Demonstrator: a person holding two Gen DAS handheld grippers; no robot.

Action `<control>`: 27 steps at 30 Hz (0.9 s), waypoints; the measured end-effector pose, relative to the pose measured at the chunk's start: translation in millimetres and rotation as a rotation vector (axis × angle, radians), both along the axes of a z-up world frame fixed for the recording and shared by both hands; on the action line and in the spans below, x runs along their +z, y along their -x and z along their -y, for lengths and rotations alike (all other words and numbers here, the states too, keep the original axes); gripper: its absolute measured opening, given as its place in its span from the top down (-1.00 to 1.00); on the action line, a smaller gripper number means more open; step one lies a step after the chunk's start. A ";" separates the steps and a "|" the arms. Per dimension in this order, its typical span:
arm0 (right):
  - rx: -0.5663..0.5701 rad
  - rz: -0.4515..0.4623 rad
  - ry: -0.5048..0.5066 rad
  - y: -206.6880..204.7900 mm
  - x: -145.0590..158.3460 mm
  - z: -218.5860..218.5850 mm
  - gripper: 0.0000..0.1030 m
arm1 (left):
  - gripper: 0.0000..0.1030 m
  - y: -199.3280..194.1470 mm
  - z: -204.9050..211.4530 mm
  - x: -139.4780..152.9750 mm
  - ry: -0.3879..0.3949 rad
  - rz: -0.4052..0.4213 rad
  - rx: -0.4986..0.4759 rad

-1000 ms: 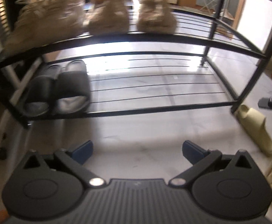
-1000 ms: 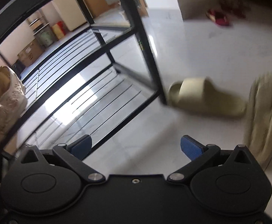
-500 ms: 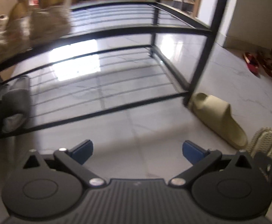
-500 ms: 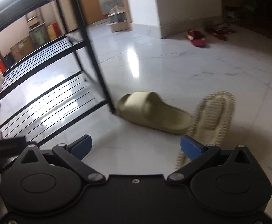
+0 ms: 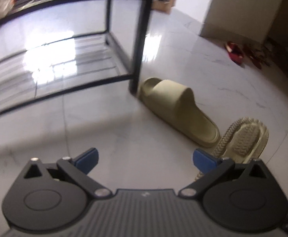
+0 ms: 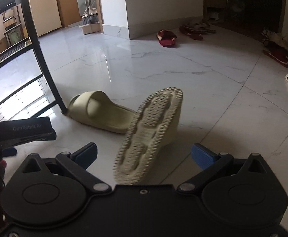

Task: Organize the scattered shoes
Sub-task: 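Move the open right gripper toward the beige slide beside the rack leg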

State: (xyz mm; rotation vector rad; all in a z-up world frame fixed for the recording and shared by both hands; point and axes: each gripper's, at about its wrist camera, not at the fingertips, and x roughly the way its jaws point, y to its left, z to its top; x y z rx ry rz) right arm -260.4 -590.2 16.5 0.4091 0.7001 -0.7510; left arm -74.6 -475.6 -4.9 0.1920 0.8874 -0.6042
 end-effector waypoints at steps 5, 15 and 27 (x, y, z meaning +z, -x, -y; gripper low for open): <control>-0.043 0.036 -0.082 2.0 -22.8 34.1 -1.00 | -0.99 -2.8 0.1 -10.3 -0.026 0.061 -0.010; -0.118 0.035 -0.180 -16.9 -51.4 74.1 -1.00 | -0.99 -33.7 -5.0 -25.0 -0.071 0.019 0.069; -0.024 0.050 -0.184 -51.6 -51.3 62.2 -0.98 | -0.99 -46.0 -2.3 -35.0 -0.098 0.006 0.087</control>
